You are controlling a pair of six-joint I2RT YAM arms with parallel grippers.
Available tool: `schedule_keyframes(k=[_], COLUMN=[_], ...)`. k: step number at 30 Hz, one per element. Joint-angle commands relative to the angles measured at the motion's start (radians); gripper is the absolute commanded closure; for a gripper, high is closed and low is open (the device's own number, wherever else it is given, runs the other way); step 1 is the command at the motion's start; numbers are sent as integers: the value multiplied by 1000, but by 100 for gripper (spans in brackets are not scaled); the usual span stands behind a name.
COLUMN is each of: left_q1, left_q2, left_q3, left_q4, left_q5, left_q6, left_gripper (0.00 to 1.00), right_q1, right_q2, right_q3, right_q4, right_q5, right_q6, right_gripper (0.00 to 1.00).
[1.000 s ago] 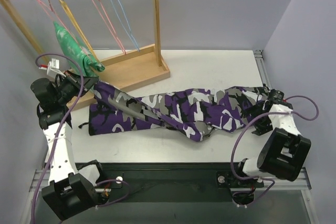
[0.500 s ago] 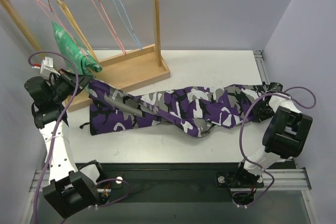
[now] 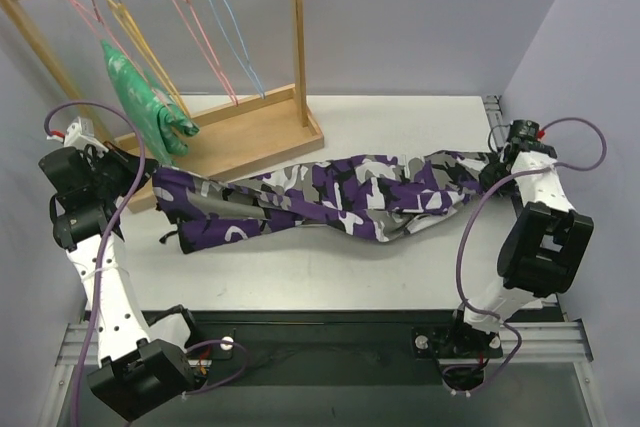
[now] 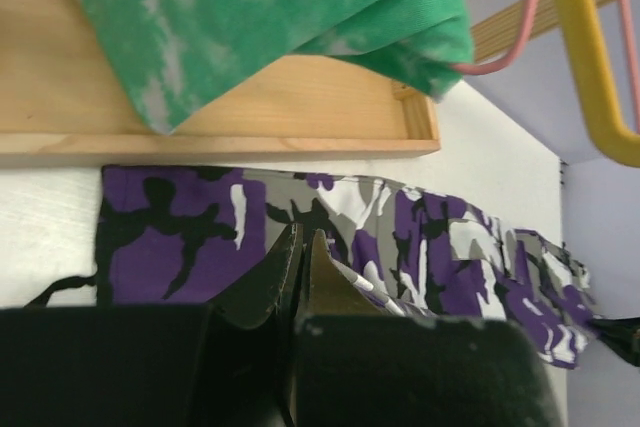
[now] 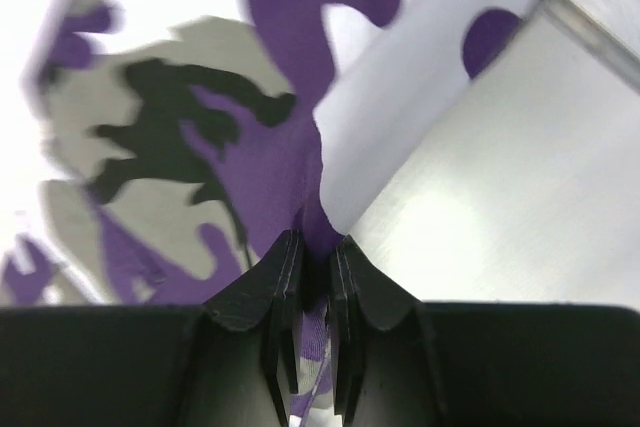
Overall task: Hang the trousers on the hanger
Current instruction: Flatten out the trousers at the center of the board.
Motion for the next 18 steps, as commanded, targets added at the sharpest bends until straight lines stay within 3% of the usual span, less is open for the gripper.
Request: schedule_keyframes(k=[1,7,9,12,14,18], left_q1=[16,13,13,12,12,13], left_q2=[-28,-51,-68,-90,-100,-104], left_q3=[53,-13,-51,-105,-129,-142], left_q4=[-84,-163,-170,-180,-181,-172], left_q5=[-169,-275,-283,-286,-292,-294], left_q6=[82,82,83,93,99,99], left_gripper=[100,100,100,100,100,100], right_q1=[90,217,238,249,249,246], right_q2=[-25,105,172,347,436,372], right_q3=[209,448,515,735,873,757], right_q4=[-19,-10,2,-107,-180,-212], right_q5=[128,259,199,42,7,-5], right_q6=[-30,-45,-94,-126,-129,-137], right_gripper=[100,100,94,79,63,38])
